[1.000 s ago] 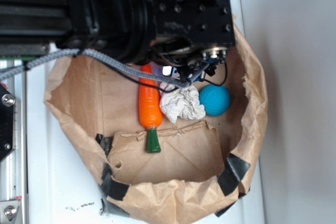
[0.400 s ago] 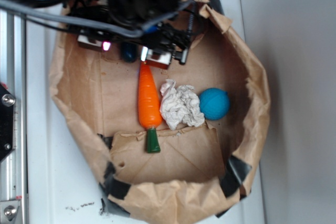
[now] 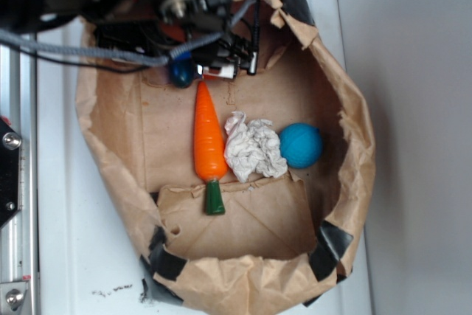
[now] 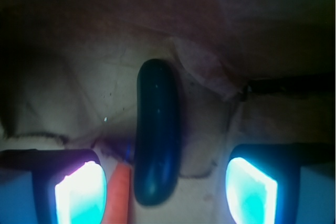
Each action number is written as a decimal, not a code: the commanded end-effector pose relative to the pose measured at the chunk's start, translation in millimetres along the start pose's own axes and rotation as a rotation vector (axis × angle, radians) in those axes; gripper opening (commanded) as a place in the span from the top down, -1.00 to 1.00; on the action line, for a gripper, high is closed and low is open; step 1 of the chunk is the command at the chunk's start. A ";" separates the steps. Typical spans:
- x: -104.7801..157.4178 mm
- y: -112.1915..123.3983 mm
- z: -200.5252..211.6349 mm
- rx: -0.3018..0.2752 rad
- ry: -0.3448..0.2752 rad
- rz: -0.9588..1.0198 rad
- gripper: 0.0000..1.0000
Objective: Grab the plastic pickle.
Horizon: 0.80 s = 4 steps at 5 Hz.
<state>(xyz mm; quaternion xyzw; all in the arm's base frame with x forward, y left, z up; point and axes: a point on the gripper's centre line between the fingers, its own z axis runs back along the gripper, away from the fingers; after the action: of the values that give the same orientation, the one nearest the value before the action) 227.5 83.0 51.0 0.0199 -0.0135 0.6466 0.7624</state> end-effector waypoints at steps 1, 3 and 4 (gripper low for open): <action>2.4 -13.0 -25.4 -0.021 -0.098 0.084 -1.00; 3.1 -19.2 -25.7 -0.028 -0.115 0.119 1.00; 2.8 -15.1 -23.7 -0.039 -0.124 0.129 1.00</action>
<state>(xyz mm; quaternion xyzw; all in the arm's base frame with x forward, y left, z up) 253.0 77.5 16.2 0.0570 -0.0510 0.6859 0.7237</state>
